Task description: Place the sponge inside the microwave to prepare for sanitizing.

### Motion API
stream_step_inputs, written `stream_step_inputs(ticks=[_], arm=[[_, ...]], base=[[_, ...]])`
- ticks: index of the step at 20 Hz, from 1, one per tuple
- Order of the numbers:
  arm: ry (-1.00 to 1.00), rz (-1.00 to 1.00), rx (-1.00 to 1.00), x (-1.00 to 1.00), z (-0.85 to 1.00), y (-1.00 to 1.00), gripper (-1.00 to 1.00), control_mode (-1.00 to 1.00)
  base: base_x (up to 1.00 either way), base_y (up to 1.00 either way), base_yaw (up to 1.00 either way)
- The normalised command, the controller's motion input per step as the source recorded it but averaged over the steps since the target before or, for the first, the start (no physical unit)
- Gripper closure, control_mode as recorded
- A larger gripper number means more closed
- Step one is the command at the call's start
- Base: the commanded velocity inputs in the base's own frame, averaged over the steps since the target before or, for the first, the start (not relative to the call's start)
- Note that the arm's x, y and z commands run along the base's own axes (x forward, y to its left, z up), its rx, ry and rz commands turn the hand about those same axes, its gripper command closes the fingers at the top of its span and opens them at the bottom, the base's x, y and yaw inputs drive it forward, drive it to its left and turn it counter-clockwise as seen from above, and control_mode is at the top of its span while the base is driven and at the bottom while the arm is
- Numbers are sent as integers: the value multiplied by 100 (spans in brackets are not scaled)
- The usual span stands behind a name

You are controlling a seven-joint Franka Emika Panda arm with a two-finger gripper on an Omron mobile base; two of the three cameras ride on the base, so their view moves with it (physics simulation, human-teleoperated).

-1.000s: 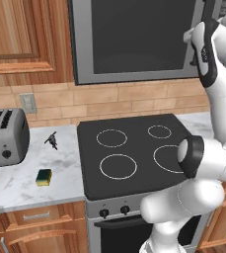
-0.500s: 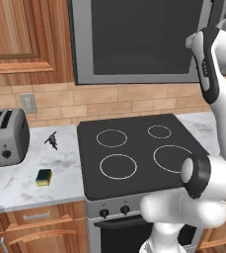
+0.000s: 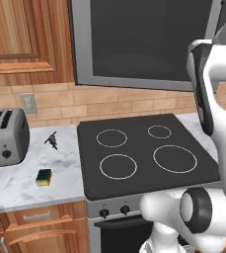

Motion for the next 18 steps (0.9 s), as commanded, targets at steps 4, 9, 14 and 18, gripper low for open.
stream_step_inputs(ticks=[4, 9, 14, 18], arm=[[0, -23, 0, -70, 0, 9, 100, -100], [0, -23, 0, -82, 0, 24, 100, -100], [0, -22, 0, -96, 0, 30, 100, -100], [-7, -11, 0, -100, 0, 30, 100, -100]], base=[[0, 0, 0], [0, 0, 0], [0, 0, 0], [0, 0, 0]])
